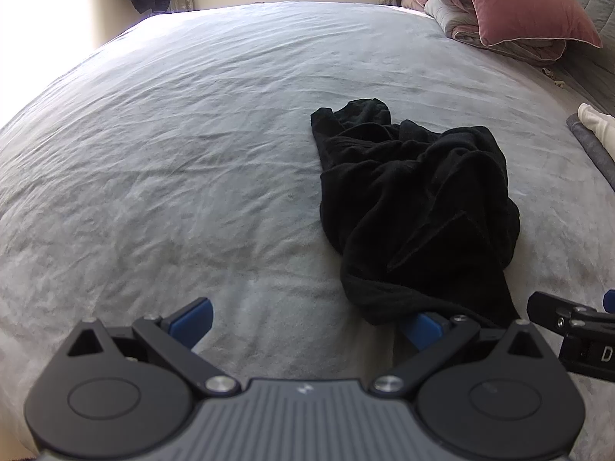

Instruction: Fold clothes

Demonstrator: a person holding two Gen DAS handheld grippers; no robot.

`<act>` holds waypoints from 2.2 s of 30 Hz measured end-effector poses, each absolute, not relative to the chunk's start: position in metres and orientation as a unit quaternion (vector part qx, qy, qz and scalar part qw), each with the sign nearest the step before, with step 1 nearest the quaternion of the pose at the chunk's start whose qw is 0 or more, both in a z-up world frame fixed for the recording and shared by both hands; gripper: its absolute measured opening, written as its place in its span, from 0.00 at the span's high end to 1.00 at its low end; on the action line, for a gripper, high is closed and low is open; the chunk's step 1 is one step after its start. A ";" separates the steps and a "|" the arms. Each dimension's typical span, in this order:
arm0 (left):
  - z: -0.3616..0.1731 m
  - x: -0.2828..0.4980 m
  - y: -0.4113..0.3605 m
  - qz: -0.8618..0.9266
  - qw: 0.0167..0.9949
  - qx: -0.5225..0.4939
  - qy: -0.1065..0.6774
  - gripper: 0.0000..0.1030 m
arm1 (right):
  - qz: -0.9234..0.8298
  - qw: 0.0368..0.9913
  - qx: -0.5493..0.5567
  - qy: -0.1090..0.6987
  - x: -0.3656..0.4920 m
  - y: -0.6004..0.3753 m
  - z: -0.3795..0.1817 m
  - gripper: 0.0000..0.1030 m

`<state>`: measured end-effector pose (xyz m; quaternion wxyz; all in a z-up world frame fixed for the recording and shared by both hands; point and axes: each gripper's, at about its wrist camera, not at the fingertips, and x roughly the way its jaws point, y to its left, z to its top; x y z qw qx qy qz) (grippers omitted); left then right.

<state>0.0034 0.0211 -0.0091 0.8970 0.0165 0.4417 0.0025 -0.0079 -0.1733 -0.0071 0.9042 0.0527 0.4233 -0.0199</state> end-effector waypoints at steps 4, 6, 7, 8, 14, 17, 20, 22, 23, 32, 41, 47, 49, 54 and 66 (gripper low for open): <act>-0.009 0.005 0.020 0.003 0.896 0.017 0.443 0.00 | -0.018 0.905 0.054 0.422 -0.006 -0.172 -0.006 0.00; -0.010 0.007 0.020 0.003 0.894 0.017 0.447 0.00 | -0.018 0.905 0.055 0.422 -0.006 -0.173 -0.005 0.00; -0.010 0.008 0.019 0.004 0.894 0.017 0.448 0.00 | -0.018 0.905 0.056 0.422 -0.005 -0.173 -0.005 0.00; -0.009 0.009 0.019 0.004 0.893 0.016 0.449 0.00 | -0.018 0.905 0.057 0.422 -0.005 -0.173 -0.004 0.00; -0.008 0.022 0.014 -0.010 0.888 0.011 0.460 0.00 | -0.008 0.903 0.071 0.424 0.005 -0.176 0.001 0.00; -0.009 0.033 0.010 -0.018 0.880 0.012 0.474 0.00 | -0.005 0.903 0.074 0.424 0.012 -0.177 0.008 0.00; -0.013 0.046 0.008 -0.027 0.870 0.011 0.492 0.00 | -0.003 0.903 0.079 0.422 0.020 -0.177 0.013 0.00; -0.017 0.053 0.008 -0.032 0.865 0.007 0.501 0.00 | 0.001 0.903 0.079 0.423 0.027 -0.177 0.012 0.00; -0.021 0.058 0.008 -0.034 0.862 0.002 0.506 0.00 | 0.003 0.902 0.078 0.424 0.030 -0.177 0.011 0.00; -0.044 0.051 0.002 -0.044 0.882 0.023 0.468 0.00 | 0.010 0.864 0.124 0.488 0.054 -0.189 -0.035 0.00; -0.048 0.038 0.007 -0.063 0.902 0.037 0.425 0.00 | 0.027 0.863 0.091 0.497 0.052 -0.186 -0.040 0.00; -0.040 0.037 0.013 -0.070 0.900 0.023 0.430 0.00 | 0.038 0.868 0.073 0.489 0.046 -0.185 -0.038 0.00; -0.034 0.039 0.017 -0.071 0.898 0.006 0.433 0.00 | 0.043 0.867 0.082 0.490 0.045 -0.185 -0.032 0.00; -0.022 0.046 0.024 -0.057 0.906 -0.015 0.420 0.00 | 0.071 0.877 0.125 0.459 0.042 -0.190 -0.012 0.00; -0.014 0.062 0.026 -0.037 0.912 -0.020 0.408 0.00 | 0.079 0.877 0.196 0.431 0.054 -0.190 -0.007 0.12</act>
